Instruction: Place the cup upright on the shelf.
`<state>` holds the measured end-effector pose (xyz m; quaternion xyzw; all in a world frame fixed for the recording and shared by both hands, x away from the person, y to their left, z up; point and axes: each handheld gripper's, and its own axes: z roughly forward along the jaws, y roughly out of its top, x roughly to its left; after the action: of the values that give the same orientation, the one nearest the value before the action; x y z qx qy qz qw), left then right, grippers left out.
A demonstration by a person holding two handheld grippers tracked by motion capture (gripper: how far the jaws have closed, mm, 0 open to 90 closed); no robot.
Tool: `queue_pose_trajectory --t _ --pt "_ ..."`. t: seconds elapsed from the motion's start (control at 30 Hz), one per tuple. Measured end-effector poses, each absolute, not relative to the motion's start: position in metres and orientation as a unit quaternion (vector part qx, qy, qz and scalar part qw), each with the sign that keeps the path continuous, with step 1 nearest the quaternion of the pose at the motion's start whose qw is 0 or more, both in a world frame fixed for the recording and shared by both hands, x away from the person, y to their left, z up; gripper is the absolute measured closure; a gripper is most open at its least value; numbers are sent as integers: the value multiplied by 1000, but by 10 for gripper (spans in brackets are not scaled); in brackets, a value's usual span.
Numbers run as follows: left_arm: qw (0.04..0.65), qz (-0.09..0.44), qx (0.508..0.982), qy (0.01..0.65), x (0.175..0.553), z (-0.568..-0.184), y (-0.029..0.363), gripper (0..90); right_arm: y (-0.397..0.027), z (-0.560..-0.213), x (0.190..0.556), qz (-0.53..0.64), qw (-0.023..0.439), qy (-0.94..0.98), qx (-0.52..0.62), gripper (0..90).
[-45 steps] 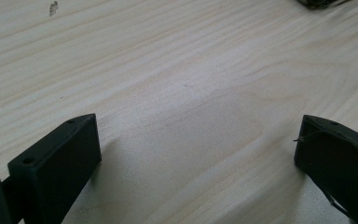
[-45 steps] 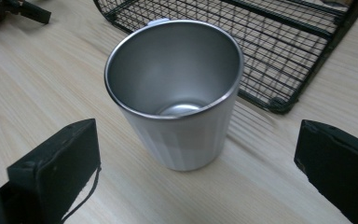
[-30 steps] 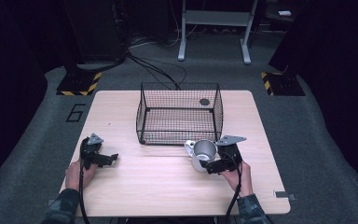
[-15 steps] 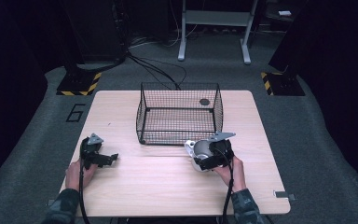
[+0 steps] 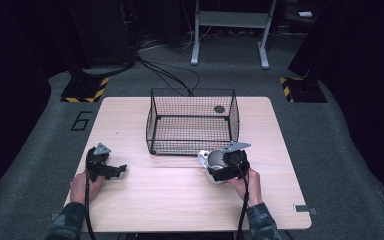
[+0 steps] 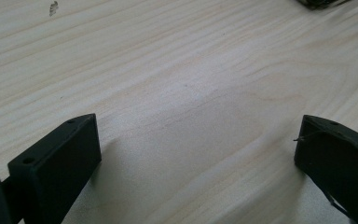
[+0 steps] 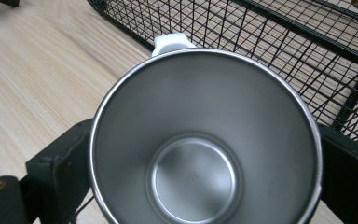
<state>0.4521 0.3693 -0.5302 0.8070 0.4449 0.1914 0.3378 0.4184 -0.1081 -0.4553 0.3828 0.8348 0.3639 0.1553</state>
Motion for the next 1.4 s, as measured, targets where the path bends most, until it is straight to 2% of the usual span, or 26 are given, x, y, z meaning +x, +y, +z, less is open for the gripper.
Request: queue_pose_trajectory --t 0.27,0.73,1.4 --pt "338 191 807 445 452 -530 369 3 -107 -454 416 368 168 834 374 54" --pt "339 191 806 446 452 -530 369 3 -108 -443 411 368 157 837 373 55" --pt "338 191 807 445 452 -530 369 3 -114 -411 409 380 164 838 357 55"
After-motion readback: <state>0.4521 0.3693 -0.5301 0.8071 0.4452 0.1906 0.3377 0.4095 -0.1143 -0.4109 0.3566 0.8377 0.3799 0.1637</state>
